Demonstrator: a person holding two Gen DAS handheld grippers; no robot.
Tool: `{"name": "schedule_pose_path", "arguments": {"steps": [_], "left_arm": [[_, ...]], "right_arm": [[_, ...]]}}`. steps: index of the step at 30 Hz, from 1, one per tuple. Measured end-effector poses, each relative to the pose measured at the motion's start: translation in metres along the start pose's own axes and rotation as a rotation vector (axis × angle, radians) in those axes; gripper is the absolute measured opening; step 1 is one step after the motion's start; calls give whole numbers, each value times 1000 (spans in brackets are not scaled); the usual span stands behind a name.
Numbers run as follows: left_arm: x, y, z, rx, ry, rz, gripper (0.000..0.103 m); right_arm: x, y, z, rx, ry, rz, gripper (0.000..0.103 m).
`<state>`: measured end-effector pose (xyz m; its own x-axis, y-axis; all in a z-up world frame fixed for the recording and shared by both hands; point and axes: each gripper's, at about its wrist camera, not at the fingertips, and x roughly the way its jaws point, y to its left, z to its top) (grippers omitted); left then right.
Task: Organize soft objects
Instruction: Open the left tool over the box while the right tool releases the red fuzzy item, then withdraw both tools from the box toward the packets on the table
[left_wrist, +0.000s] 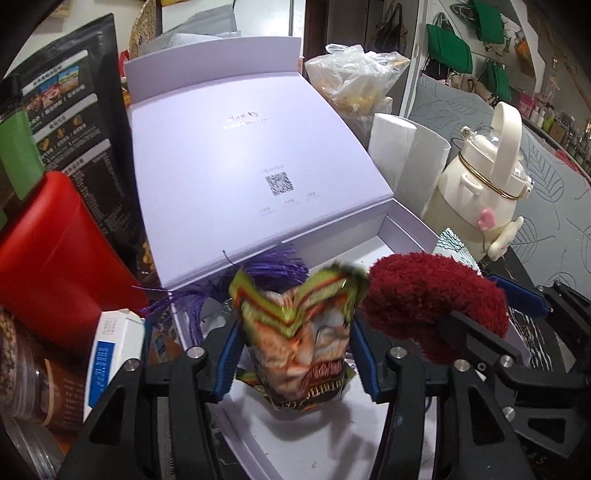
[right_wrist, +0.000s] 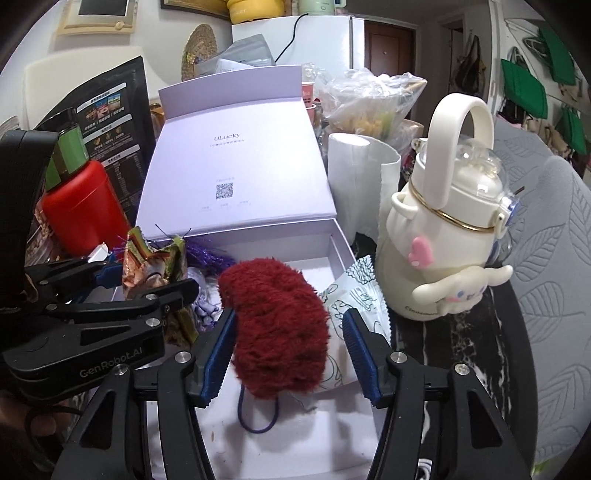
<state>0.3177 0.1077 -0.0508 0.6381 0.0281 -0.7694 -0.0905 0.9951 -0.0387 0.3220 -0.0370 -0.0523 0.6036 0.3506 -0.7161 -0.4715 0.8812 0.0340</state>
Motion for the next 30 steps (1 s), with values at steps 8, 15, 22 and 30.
{"name": "schedule_pose_path", "arguments": {"steps": [8, 15, 22, 30], "left_arm": [[-15, 0, 3, 11, -49, 63, 77], [-34, -5, 3, 22, -80, 56, 77], [-67, -9, 4, 29, -136, 67, 77], [-113, -17, -2, 41, -207, 70, 77]], "right_arm": [[-12, -3, 3, 4, -5, -23, 58], [-25, -6, 6, 15, -15, -22, 58], [-49, -7, 7, 25, -51, -16, 58], [-88, -1, 5, 17, -109, -16, 58]]}}
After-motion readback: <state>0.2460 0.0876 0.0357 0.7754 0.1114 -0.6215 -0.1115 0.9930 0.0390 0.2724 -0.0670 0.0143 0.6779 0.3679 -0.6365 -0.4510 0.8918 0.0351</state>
